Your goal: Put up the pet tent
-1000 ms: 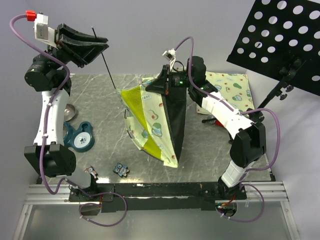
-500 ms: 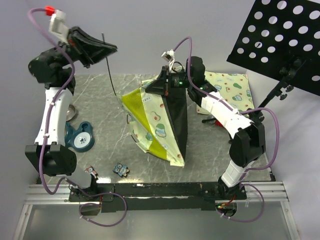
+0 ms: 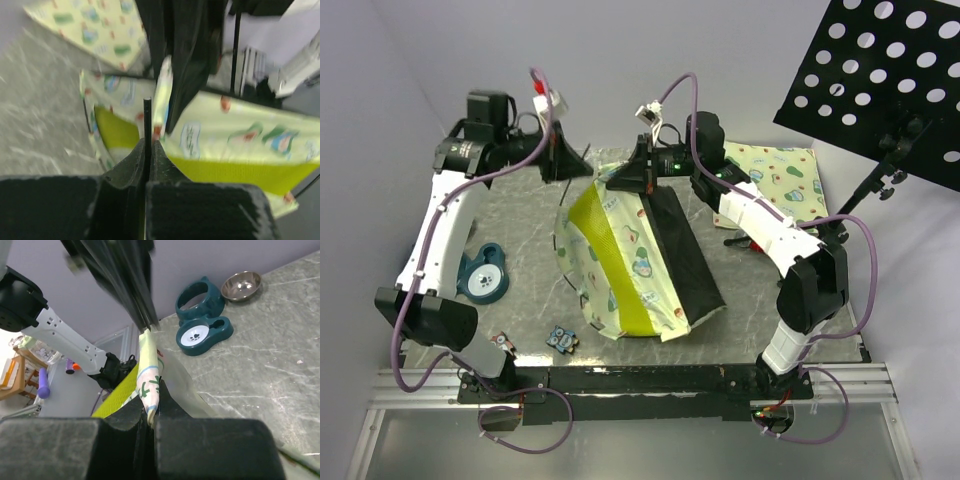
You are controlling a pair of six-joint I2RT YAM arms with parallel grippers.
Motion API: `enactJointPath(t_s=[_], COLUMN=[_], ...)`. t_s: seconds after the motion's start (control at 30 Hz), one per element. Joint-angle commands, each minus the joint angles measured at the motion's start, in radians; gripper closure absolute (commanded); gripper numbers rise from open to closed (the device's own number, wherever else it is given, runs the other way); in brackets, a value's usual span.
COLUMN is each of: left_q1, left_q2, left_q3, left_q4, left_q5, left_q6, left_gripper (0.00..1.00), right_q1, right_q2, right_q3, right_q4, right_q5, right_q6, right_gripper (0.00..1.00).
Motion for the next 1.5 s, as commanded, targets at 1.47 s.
enactJointPath(t_s=[1.47], left_q1=[-0.187], left_q2=[0.058], left_q3=[-0.111], left_q4=[-0.534], left_q5=[-0.166], left_q6=[0.477], left_gripper=[0.99], right_q1=[0.020], right_q2=[-0.081], right_q3=[0.047], right_q4=[0.003], right_q5=[0.067], right_q6=[0.031], right_gripper=[1.00])
